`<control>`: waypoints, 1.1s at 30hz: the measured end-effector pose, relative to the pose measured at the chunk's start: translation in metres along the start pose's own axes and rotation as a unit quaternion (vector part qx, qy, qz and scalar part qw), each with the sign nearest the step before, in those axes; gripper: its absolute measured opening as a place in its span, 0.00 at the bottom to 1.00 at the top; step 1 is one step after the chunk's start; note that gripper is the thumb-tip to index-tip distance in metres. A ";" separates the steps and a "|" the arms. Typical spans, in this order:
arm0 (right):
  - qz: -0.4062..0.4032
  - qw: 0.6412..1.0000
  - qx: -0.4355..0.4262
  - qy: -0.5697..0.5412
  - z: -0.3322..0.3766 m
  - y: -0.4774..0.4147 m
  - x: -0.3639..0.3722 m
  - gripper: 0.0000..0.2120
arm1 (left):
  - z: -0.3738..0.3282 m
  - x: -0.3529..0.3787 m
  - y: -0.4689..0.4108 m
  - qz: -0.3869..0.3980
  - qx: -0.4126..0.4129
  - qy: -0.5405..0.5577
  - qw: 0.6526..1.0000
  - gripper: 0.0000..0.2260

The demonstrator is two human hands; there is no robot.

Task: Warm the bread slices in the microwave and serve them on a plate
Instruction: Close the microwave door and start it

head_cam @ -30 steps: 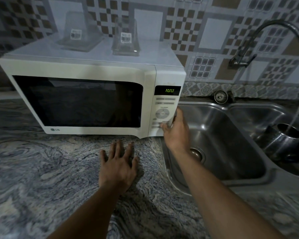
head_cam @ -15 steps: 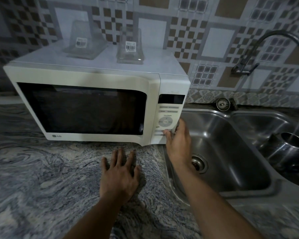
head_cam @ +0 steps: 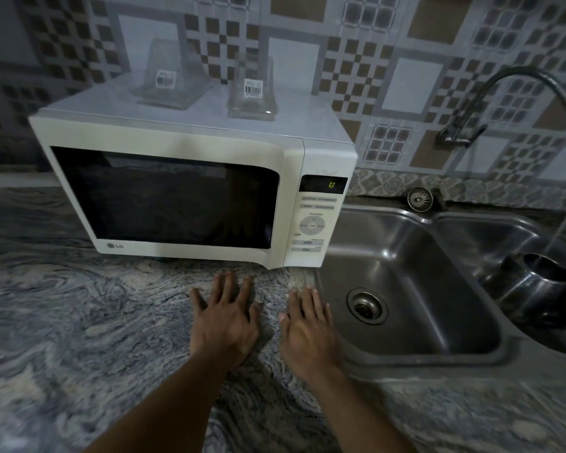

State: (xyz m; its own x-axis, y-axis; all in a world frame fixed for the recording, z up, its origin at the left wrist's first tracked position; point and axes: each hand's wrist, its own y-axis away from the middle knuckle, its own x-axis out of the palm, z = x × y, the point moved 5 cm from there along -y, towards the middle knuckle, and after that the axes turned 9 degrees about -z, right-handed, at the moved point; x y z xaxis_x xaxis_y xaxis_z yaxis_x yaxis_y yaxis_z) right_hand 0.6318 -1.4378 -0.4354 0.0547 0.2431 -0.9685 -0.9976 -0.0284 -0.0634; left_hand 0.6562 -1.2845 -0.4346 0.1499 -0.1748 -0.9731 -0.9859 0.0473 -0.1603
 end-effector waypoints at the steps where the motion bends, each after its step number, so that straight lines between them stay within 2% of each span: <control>1: 0.005 1.000 -0.002 0.006 0.000 -0.001 0.001 0.29 | 0.000 0.000 -0.001 0.000 0.001 -0.003 1.000 0.28; 4: 0.005 1.000 -0.006 0.020 -0.001 -0.004 0.001 0.29 | 0.000 0.000 -0.001 0.000 0.004 -0.007 1.000 0.28; 11: -0.068 0.997 0.012 -0.019 0.000 -0.002 -0.001 0.27 | 0.002 0.002 0.001 -0.004 0.009 -0.015 1.000 0.27; 33: -0.041 0.999 0.009 0.006 0.000 -0.004 0.003 0.29 | 0.000 0.000 0.002 0.005 0.009 -0.025 1.000 0.27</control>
State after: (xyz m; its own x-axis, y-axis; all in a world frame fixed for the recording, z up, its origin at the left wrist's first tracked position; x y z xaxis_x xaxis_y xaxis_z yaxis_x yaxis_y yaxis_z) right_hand 0.6360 -1.4373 -0.4383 0.1361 0.2323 -0.9631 -0.9904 0.0087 -0.1379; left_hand 0.6546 -1.2841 -0.4348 0.1443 -0.1258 -0.9815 -0.9859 0.0672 -0.1535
